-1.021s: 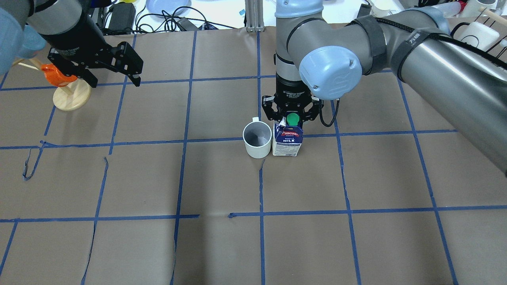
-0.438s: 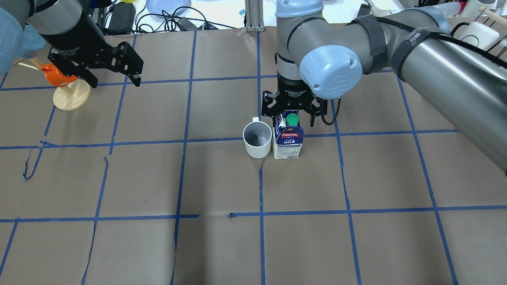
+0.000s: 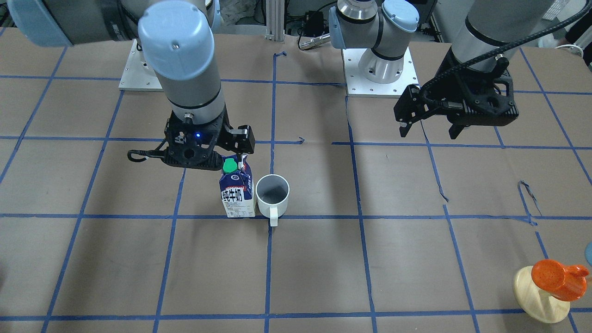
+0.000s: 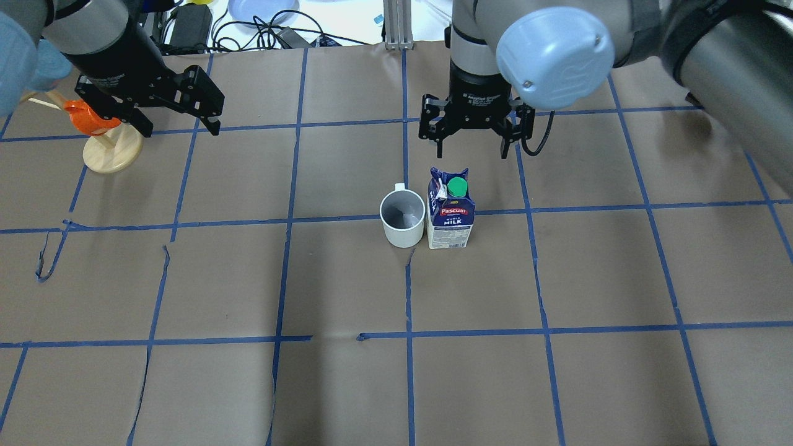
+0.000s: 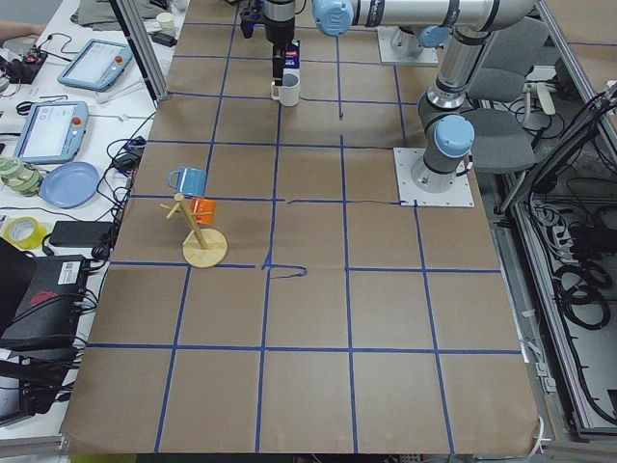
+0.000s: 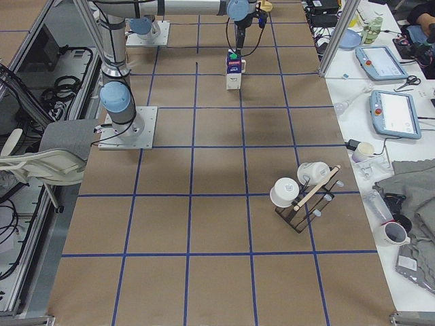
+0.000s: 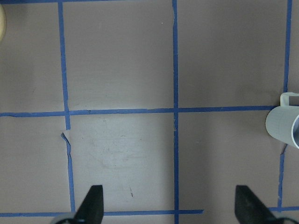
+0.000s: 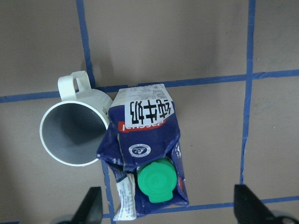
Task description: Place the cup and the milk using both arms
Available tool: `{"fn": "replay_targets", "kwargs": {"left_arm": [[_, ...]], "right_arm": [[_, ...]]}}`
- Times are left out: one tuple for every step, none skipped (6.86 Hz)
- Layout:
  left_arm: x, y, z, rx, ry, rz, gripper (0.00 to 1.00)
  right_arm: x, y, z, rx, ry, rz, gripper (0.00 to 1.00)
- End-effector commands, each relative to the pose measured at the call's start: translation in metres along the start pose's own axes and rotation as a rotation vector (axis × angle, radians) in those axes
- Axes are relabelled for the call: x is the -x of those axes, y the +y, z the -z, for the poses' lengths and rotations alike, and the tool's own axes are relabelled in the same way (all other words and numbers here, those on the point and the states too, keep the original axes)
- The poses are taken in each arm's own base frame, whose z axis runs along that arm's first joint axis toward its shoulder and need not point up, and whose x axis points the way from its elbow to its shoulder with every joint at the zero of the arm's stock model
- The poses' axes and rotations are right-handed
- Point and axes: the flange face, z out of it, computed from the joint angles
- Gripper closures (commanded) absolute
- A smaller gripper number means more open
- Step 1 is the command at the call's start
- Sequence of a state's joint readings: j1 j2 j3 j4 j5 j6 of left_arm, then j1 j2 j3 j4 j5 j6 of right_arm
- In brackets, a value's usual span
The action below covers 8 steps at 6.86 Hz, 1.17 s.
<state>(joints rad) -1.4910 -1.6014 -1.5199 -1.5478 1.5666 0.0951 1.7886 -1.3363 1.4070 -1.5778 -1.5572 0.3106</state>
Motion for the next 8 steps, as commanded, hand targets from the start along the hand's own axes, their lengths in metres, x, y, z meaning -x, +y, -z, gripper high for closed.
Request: {"fn": "replay_targets", "kwargs": {"left_arm": [[0.000, 0.000, 0.002, -0.004, -0.005, -0.005, 0.00], [0.000, 0.000, 0.004, -0.009, -0.004, -0.005, 0.00], [0.000, -0.002, 0.009, -0.028, -0.004, -0.005, 0.00], [0.000, -0.006, 0.014, -0.080, -0.007, -0.005, 0.00], [0.000, -0.005, 0.013, -0.085, -0.006, -0.002, 0.00], [0.000, -0.005, 0.012, -0.084, -0.006, -0.002, 0.00], [0.000, -0.005, 0.012, -0.084, -0.005, -0.002, 0.00], [0.000, -0.005, 0.014, -0.088, -0.007, -0.002, 0.00]], "right_arm": [[-0.059, 0.015, 0.064, -0.052, -0.027, -0.049, 0.00], [-0.076, 0.027, 0.077, -0.051, -0.021, -0.055, 0.00], [-0.089, 0.027, 0.082, -0.055, -0.025, -0.038, 0.00], [-0.112, 0.021, 0.087, -0.067, -0.029, -0.018, 0.00], [-0.134, 0.014, 0.090, -0.079, -0.028, 0.069, 0.00], [-0.135, 0.020, 0.093, -0.092, -0.028, 0.079, 0.00], [-0.134, 0.022, 0.089, -0.095, -0.016, 0.086, 0.00], [-0.132, 0.022, 0.089, -0.098, -0.019, 0.089, 0.00]]}}
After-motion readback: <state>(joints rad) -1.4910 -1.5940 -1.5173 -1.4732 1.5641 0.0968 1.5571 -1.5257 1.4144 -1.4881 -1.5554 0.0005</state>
